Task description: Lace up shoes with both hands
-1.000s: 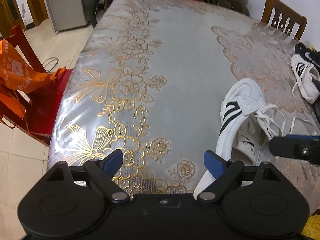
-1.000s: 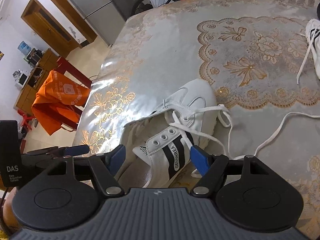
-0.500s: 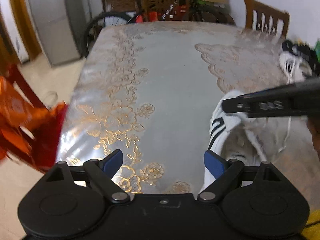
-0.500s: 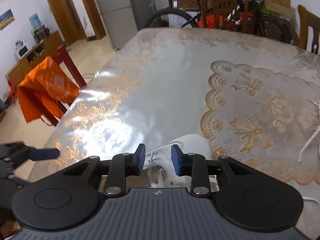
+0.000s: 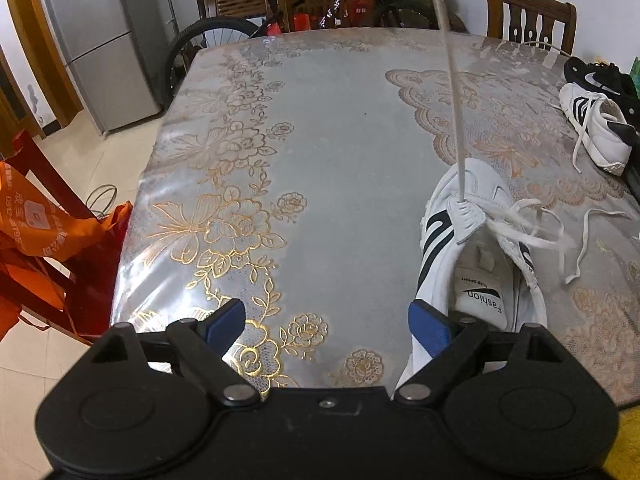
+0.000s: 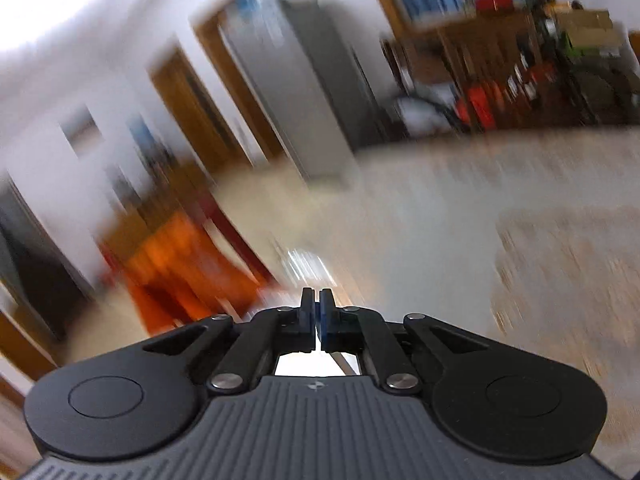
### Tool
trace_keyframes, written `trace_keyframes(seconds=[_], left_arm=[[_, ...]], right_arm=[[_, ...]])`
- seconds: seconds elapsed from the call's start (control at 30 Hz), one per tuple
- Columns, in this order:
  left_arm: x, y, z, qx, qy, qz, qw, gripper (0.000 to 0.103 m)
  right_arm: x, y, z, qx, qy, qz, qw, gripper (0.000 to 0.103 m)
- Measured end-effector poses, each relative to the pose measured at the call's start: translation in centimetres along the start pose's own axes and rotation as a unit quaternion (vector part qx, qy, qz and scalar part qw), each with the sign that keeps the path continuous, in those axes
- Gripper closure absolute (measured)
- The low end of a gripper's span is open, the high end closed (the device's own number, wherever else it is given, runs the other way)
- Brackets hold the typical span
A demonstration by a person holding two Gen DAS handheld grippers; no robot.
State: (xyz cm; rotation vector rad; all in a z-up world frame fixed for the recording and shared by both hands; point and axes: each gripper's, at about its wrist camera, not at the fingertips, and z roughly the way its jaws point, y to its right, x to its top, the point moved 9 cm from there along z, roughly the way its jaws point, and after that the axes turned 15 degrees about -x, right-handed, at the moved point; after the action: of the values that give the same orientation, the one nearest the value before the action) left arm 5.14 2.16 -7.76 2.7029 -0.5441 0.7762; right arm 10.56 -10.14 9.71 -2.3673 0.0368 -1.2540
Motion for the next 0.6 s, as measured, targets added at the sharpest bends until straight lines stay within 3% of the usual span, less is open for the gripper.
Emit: trace_keyframes(seconds=[0.13, 0.23, 0.33, 0.37, 0.43, 0.47, 0.6], left_arm=[[-0.2, -0.4, 0.1, -0.006, -0.002, -0.022, 0.9997, 0.013], [-0.4, -0.6, 0.1, -0.01, -0.003, -0.038, 0.9992, 0.013], [-0.5, -0.6, 0.1, -0.011, -0.002, -0.043, 0.999, 0.012], [-0.5, -0.6, 0.1, -0.011, -0.001, -0.044, 0.999, 0.012], [-0.5, -0.7, 0.1, -0.012, -0.001, -0.046, 0.9989, 0.011], [-0.6, -0.8, 0.1, -0.013, 0.0, -0.048, 0.9988, 0.01], [-0.8, -1.2, 0.1, -0.021, 0.002, -0.064, 0.9977, 0.009]], right_arm=[[8.5, -2.9, -4.0, 0.077, 0.093, 0.033, 0.992, 0.101], [12.4, -5.0, -6.2, 0.099, 0.151, 0.013, 0.983, 0.102], [14.1, -6.3, -7.2, 0.095, 0.184, -0.009, 0.978, 0.098], [13.8, -6.0, -6.9, 0.089, 0.177, -0.008, 0.98, 0.09], [12.5, -5.2, -5.8, 0.074, 0.151, -0.004, 0.986, 0.018], [11.3, -4.6, -5.1, 0.064, 0.132, -0.004, 0.989, 0.008], [2.7, -0.4, -2.0, -0.026, 0.034, -0.037, 0.998, 0.006]])
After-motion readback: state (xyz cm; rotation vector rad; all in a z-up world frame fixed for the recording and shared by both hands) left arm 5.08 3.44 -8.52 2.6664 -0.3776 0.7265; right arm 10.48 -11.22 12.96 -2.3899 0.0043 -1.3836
